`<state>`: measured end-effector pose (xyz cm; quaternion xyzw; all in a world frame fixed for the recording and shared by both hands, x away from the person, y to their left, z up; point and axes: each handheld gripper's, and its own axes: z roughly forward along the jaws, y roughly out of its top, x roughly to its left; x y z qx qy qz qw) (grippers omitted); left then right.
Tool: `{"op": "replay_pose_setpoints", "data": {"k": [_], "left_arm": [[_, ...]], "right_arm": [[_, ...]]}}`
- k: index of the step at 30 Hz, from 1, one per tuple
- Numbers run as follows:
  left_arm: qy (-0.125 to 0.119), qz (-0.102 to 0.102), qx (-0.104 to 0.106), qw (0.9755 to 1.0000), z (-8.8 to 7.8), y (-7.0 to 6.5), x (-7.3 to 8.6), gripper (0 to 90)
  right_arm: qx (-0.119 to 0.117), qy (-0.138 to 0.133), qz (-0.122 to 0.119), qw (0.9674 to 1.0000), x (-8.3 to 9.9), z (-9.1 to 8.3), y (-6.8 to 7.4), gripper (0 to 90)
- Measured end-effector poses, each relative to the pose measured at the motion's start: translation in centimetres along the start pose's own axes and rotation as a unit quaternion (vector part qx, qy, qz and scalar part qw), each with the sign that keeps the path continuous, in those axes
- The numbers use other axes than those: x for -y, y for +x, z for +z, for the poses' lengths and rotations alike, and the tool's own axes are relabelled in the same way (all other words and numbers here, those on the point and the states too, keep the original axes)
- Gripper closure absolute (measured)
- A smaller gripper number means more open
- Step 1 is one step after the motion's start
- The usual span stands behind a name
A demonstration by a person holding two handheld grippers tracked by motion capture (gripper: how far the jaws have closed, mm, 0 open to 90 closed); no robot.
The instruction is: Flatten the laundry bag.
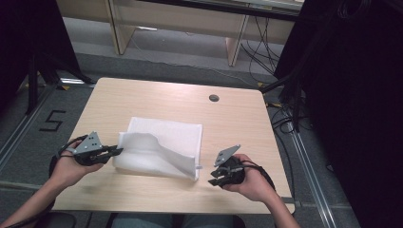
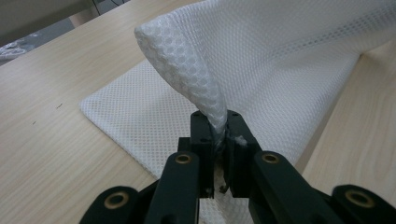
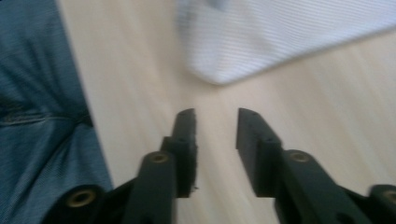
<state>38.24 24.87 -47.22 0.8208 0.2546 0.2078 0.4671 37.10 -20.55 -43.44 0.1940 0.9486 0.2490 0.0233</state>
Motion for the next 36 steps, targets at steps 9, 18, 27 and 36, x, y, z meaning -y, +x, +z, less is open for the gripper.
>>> {"op": "replay_pose_setpoints", "data": {"k": [9,18,27,36], "left_arm": [[-0.006,0.052,-0.006,0.9986,0.0,-0.5,-0.5,83.5],[-0.010,0.056,-0.009,0.9984,0.4,-0.4,-0.8,83.6],[-0.011,0.056,-0.010,0.9983,0.6,-0.5,-1.1,83.5],[-0.014,0.059,-0.003,0.9982,0.7,-0.7,-1.3,83.5]], "right_arm": [[0.103,-0.096,0.134,0.9808,-3.2,-2.9,-3.9,69.2],[0.066,-0.135,0.089,0.9846,-9.7,-1.9,-2.6,54.8],[0.024,-0.112,0.067,0.9912,-12.9,1.0,-1.2,50.8],[0.023,-0.051,0.028,0.9980,-12.7,2.4,-1.1,83.8]]}}
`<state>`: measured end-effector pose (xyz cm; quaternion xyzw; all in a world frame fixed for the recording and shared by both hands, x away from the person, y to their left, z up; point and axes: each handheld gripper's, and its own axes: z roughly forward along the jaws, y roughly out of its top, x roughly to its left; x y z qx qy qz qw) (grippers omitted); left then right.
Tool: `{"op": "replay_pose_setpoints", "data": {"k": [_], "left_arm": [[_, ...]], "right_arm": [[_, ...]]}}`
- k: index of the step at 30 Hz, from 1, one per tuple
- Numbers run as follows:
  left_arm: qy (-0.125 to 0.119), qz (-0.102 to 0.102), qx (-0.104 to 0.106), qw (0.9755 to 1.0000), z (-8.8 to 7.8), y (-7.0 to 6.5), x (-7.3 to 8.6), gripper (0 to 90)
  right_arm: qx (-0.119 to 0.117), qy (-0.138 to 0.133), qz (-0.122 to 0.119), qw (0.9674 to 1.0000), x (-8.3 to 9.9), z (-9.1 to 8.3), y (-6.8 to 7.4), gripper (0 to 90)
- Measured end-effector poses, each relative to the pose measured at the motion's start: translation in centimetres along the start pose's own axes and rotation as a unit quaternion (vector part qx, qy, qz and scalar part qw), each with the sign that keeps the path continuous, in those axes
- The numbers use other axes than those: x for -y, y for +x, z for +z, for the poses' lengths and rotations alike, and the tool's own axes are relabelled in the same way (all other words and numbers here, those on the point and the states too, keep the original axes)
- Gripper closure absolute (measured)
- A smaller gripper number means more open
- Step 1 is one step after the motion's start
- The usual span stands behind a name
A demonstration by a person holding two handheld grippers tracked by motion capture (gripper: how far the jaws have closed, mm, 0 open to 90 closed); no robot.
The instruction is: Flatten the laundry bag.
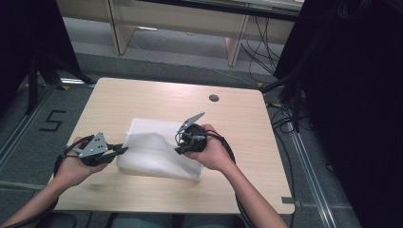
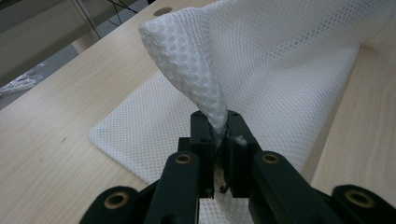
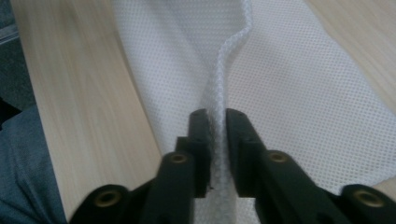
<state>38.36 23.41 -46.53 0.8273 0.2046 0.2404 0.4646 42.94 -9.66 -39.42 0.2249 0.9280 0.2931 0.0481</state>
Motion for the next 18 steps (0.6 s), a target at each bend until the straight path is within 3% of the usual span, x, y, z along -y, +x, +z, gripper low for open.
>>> {"op": "replay_pose_setpoints", "data": {"k": [3,5,7,8,14,18], "left_arm": [[-0.003,-0.007,0.001,1.0000,-0.1,0.1,0.1,83.4],[-0.003,-0.025,0.008,0.9997,-0.3,0.2,0.3,82.8],[-0.003,-0.024,0.015,0.9996,-0.4,0.4,0.4,82.3],[-0.003,-0.034,0.017,0.9993,-0.5,0.5,0.5,81.7],[0.011,-0.031,0.034,0.9989,-1.9,0.9,1.0,75.5],[0.010,-0.040,0.031,0.9987,-2.9,1.0,1.5,72.0]], "right_arm": [[-0.007,0.001,-0.004,1.0000,0.0,-0.2,0.5,88.6],[-0.005,-0.012,-0.025,0.9996,0.2,-0.6,1.1,89.1],[-0.006,-0.015,-0.028,0.9995,0.4,-0.8,1.4,89.2],[-0.009,-0.018,-0.034,0.9992,0.7,-0.9,1.7,89.2],[-0.031,-0.029,-0.060,0.9973,2.4,-1.8,3.8,89.2],[-0.043,-0.031,-0.070,0.9961,3.3,-2.0,4.9,89.2]]}}
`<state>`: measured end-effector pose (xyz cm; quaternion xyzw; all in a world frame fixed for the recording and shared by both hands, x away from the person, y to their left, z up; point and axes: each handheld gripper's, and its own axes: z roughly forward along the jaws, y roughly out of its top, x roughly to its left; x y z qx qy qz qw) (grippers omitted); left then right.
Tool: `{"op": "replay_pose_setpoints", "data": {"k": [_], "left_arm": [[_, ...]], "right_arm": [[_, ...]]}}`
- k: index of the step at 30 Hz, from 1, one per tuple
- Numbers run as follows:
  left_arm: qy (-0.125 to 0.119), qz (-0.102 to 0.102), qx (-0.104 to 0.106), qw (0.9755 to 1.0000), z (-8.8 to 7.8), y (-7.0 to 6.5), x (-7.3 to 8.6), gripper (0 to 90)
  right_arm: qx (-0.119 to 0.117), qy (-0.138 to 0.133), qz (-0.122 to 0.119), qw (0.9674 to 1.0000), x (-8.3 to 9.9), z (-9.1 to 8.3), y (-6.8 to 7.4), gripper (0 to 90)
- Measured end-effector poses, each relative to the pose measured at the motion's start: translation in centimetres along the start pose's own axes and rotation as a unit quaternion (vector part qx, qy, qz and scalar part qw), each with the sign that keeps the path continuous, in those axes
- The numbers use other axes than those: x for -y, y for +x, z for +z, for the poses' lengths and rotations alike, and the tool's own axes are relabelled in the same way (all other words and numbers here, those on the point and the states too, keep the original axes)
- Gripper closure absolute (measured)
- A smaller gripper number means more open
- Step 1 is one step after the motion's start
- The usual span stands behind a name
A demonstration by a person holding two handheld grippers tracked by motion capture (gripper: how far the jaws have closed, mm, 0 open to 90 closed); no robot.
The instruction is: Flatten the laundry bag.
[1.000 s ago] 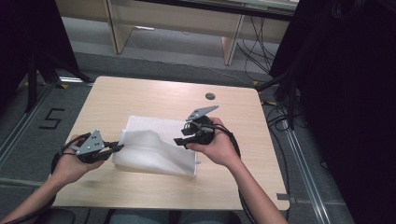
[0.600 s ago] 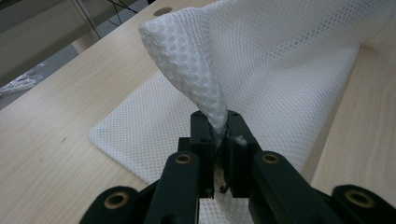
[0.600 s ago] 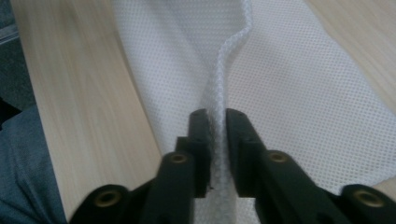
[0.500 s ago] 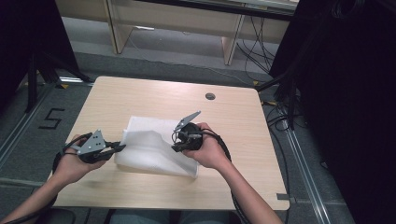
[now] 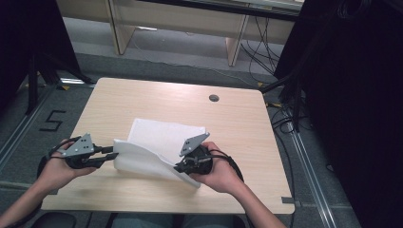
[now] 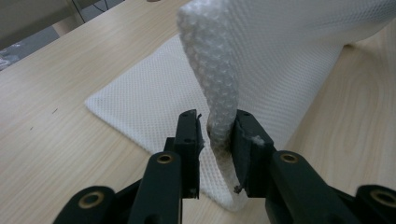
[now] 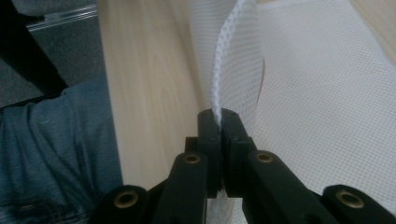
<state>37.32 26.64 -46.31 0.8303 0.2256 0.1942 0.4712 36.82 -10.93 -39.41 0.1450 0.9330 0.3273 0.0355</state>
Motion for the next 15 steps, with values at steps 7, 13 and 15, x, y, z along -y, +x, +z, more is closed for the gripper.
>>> {"op": "replay_pose_setpoints", "data": {"k": [7,13,15], "left_arm": [[-0.012,-0.021,0.008,0.9997,-1.4,0.6,0.7,68.7],[-0.001,-0.025,-0.018,0.9995,-2.2,1.3,1.0,67.1],[0.004,-0.024,-0.028,0.9993,-2.4,1.7,1.1,66.3]], "right_arm": [[-0.014,0.009,-0.012,0.9998,0.6,0.2,1.3,89.3],[-0.023,0.017,-0.019,0.9994,1.0,0.4,1.6,89.3],[-0.027,0.025,-0.010,0.9993,1.3,0.4,1.8,89.2]]}}
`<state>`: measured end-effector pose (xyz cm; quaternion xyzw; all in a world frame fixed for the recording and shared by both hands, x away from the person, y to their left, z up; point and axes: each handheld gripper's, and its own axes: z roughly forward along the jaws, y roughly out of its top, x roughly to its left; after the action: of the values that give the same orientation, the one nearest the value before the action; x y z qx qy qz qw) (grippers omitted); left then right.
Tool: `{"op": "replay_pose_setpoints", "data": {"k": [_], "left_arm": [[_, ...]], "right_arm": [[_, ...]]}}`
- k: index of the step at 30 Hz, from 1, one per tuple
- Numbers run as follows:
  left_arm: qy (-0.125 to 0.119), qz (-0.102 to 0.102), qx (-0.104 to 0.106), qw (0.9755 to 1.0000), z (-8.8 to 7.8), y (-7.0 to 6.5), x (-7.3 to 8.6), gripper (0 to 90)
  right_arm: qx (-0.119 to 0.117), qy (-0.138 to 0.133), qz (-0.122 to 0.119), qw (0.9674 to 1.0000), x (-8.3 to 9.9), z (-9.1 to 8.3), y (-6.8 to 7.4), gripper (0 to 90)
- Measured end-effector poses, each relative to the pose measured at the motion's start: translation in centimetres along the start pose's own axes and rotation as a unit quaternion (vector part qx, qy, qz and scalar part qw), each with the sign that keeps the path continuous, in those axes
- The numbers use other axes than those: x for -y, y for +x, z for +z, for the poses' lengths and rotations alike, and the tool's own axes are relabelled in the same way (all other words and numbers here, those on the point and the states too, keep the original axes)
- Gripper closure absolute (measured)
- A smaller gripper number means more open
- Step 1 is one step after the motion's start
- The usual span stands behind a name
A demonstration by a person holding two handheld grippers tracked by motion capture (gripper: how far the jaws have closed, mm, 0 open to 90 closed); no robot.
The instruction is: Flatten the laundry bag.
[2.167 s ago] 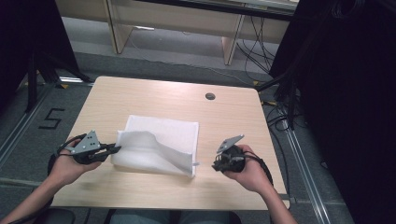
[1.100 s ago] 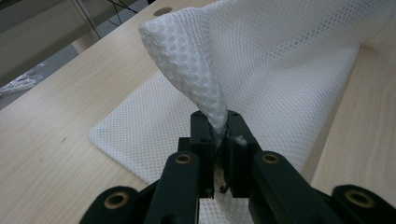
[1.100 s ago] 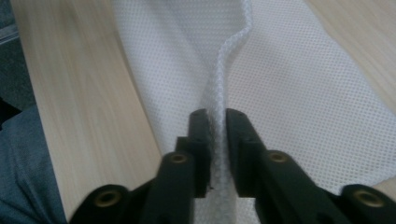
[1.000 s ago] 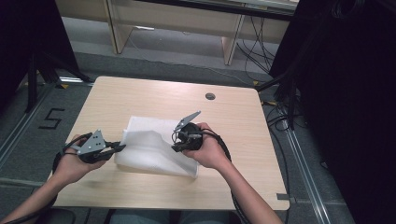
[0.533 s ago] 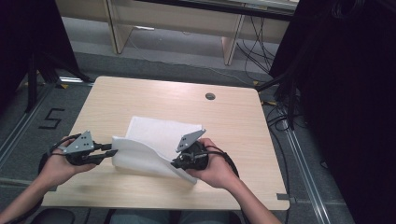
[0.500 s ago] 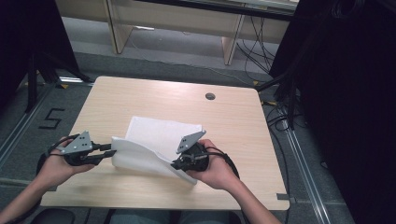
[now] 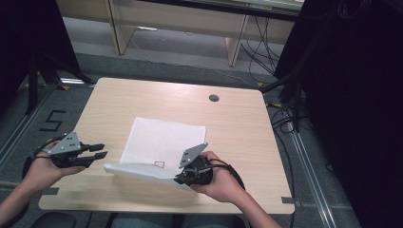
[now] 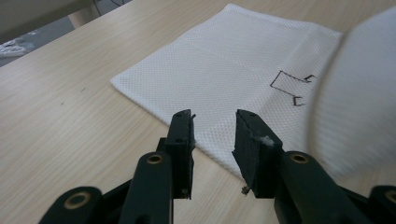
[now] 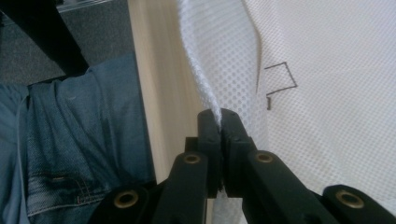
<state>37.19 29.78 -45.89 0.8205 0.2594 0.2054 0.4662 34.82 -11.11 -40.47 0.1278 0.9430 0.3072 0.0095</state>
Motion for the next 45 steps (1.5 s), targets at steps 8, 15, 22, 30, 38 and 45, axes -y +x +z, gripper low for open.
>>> {"op": "replay_pose_setpoints", "data": {"k": [8,15,22,30,38,45], "left_arm": [[-0.003,-0.014,-0.006,0.9999,1.9,0.0,-1.1,62.8],[-0.004,-0.013,0.019,0.9997,5.5,-1.6,-3.9,59.5],[0.017,-0.010,0.044,0.9988,8.5,-3.4,-5.7,58.6],[0.025,-0.025,0.046,0.9983,10.5,-4.1,-6.3,54.9],[0.041,-0.030,0.053,0.9973,11.1,-4.8,-5.4,52.3],[0.073,-0.029,0.065,0.9948,10.2,-6.1,-4.2,54.9]], "right_arm": [[-0.015,0.018,0.001,0.9997,1.1,1.1,0.7,89.0],[-0.022,0.028,0.003,0.9994,1.9,1.8,0.6,88.8],[-0.024,0.036,0.017,0.9989,2.8,2.8,0.2,88.4],[-0.023,0.049,0.036,0.9979,3.5,4.1,-0.2,87.6],[0.000,0.056,0.075,0.9956,3.9,4.8,-0.8,84.7],[0.011,0.057,0.091,0.9942,4.3,4.4,-1.3,68.8]]}}
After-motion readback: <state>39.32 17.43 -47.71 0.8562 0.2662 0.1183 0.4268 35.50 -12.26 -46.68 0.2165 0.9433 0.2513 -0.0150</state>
